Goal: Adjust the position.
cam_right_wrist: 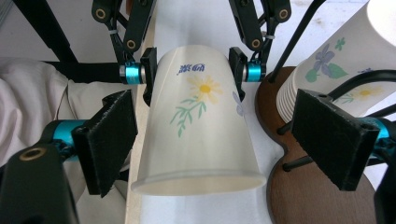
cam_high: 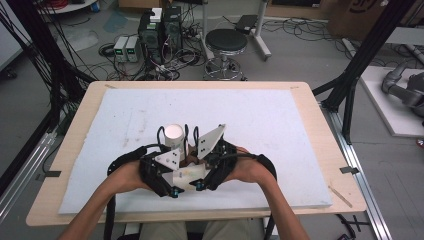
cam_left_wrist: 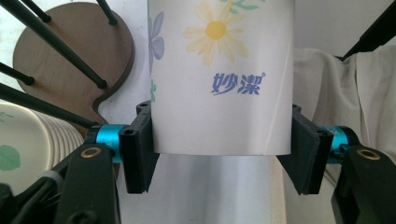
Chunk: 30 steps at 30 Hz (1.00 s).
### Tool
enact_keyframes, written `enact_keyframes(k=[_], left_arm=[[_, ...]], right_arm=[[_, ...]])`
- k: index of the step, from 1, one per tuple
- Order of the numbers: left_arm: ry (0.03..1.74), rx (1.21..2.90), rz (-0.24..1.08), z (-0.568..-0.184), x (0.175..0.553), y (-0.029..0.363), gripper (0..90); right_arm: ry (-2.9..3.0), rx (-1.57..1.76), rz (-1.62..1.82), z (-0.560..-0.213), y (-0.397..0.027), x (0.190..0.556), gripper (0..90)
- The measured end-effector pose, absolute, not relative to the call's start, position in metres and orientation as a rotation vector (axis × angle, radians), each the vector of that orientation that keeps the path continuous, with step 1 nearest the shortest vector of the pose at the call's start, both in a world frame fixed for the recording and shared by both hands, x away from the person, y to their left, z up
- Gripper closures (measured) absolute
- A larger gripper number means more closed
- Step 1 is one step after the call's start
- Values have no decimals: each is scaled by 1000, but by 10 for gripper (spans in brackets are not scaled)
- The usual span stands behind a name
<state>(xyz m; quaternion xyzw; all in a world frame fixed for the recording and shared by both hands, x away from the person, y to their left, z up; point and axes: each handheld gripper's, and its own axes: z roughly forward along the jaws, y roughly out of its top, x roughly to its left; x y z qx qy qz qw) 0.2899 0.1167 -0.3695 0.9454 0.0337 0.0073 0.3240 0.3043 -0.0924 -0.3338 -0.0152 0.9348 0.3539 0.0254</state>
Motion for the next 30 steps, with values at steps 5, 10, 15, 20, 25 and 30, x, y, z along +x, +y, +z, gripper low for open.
enact_keyframes(k=[5,10,15,20,25,30], left_arm=[[110,2421,13,-373,289,124,361],[134,2369,10,-378,289,131,361],[154,2272,-17,-382,291,138,361],[155,2195,-23,-383,292,145,361],[159,2142,-31,-385,292,148,361],[175,2079,-35,-389,289,151,361]], right_arm=[[2857,-37,1171,-331,-101,305,148],[2830,-3,1228,-330,-112,305,148],[2791,30,1302,-333,-125,305,149],[2748,67,1399,-337,-135,304,148],[2712,83,1468,-341,-140,303,149],[2690,96,1526,-346,-143,301,149]])
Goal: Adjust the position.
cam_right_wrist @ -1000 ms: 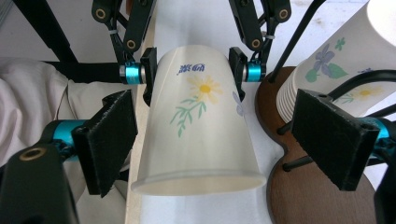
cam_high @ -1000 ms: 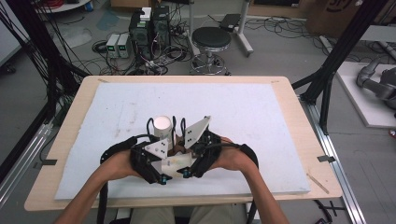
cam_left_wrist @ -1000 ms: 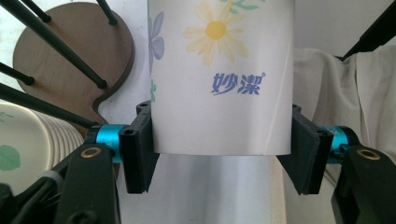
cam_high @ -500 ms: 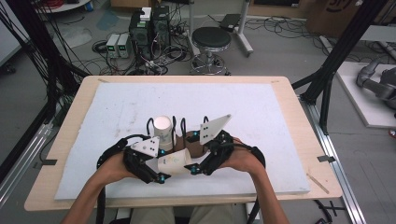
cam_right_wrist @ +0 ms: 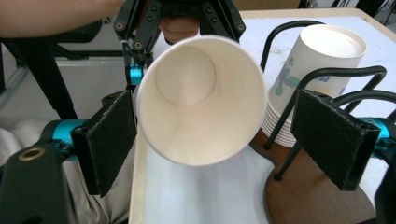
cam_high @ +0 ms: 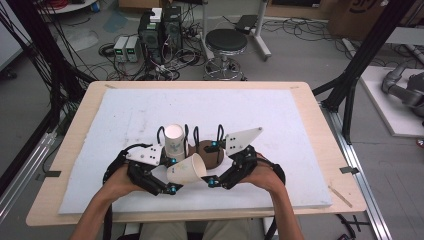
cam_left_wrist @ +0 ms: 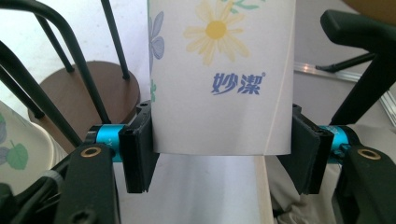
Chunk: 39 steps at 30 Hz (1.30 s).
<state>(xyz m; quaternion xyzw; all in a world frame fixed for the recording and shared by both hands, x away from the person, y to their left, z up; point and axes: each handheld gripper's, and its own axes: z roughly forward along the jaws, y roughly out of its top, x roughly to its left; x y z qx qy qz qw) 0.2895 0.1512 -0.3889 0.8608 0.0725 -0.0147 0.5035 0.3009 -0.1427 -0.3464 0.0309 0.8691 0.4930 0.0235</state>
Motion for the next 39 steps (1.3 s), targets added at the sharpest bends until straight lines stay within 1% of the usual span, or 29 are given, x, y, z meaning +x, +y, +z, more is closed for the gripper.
enact_keyframes(k=[8,14,33,39], left_arm=[[183,1987,-33,-393,287,155,361],[189,1914,-35,-396,287,158,361],[165,1811,-42,-403,284,150,361],[154,1809,-43,-403,283,147,361]], right_arm=[[2662,127,1605,-360,-146,298,149],[2649,130,1652,-364,-146,298,149],[2642,130,1732,-374,-137,298,149],[2633,116,1776,-375,-133,298,149]])
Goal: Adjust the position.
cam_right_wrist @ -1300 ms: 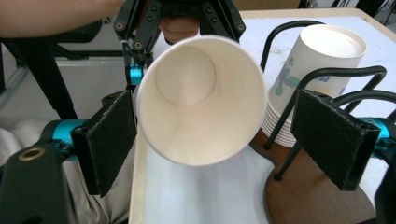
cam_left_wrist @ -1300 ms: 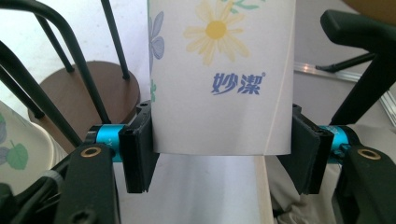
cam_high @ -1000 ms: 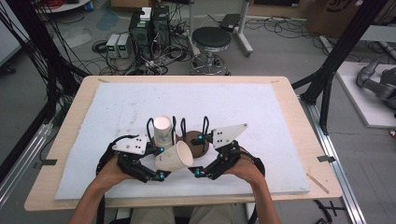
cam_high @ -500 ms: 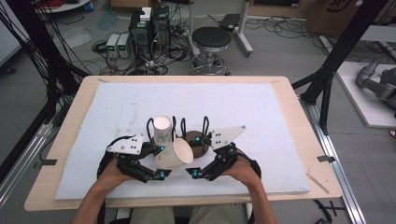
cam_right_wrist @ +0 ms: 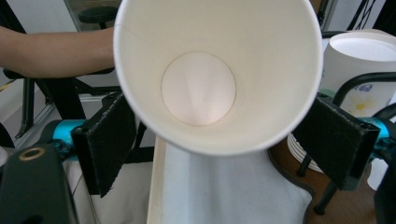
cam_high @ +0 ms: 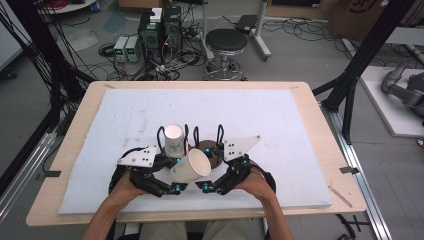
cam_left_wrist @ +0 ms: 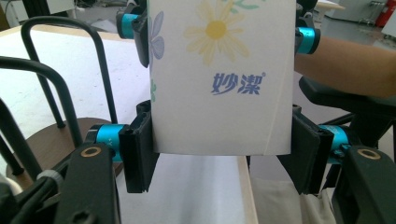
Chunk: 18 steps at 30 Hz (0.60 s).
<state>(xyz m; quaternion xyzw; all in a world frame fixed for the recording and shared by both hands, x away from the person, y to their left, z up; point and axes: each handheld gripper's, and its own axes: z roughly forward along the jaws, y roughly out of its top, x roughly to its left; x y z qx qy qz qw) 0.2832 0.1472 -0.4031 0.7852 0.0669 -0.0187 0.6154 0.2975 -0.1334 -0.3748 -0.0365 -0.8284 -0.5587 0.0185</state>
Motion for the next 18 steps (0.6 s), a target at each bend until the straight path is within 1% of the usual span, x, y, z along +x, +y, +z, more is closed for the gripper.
enact_keyframes(k=[18], left_arm=[[121,1816,-58,-405,280,138,361]], right_arm=[[-2505,-67,-1759,-376,-125,296,165]])
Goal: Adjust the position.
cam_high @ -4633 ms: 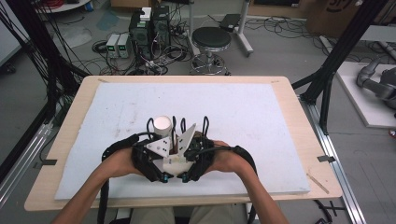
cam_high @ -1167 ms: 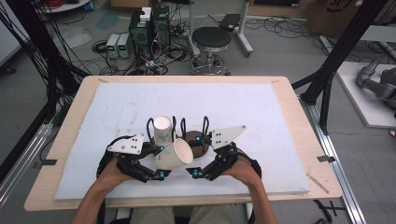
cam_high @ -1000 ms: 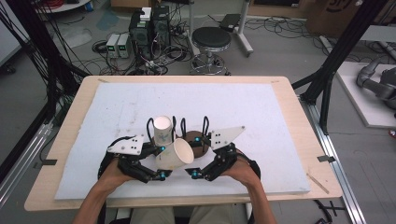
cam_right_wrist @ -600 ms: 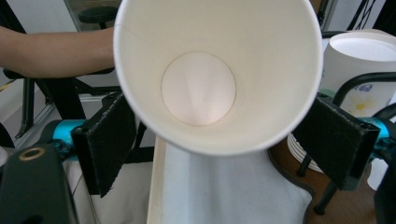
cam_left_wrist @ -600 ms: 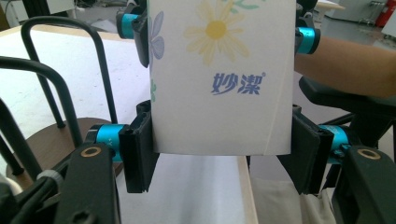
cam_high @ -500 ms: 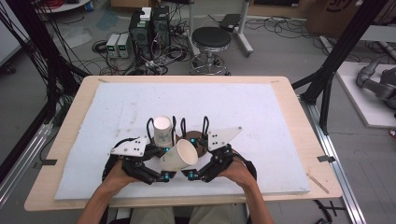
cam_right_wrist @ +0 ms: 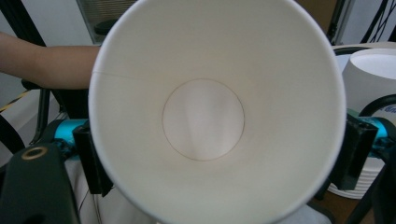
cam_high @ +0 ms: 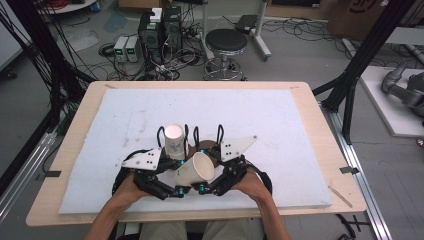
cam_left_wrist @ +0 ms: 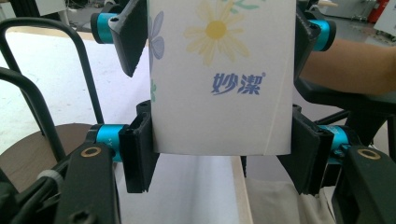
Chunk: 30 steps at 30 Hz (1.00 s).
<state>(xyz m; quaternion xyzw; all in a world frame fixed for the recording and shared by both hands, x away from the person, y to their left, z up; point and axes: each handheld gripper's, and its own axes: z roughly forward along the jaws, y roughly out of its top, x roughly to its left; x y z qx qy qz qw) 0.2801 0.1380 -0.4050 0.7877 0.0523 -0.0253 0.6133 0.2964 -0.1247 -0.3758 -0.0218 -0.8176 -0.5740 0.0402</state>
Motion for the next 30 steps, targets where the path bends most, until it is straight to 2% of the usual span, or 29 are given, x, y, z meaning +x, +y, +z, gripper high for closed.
enact_keyframes(k=[2,6,27,28,30], left_arm=[[114,1823,-57,-405,280,138,361],[116,1826,-59,-405,280,137,361],[113,1821,-61,-406,279,137,355],[112,1820,-66,-406,279,137,349],[134,1831,-58,-406,279,136,231]], right_arm=[[-2504,-65,-1768,-376,-124,296,167],[-2484,-38,-1788,-377,-124,295,248],[-2464,-24,-1799,-378,-125,295,288],[-2466,-20,-1804,-378,-125,295,289],[-2463,-23,-1799,-377,-125,294,289]])
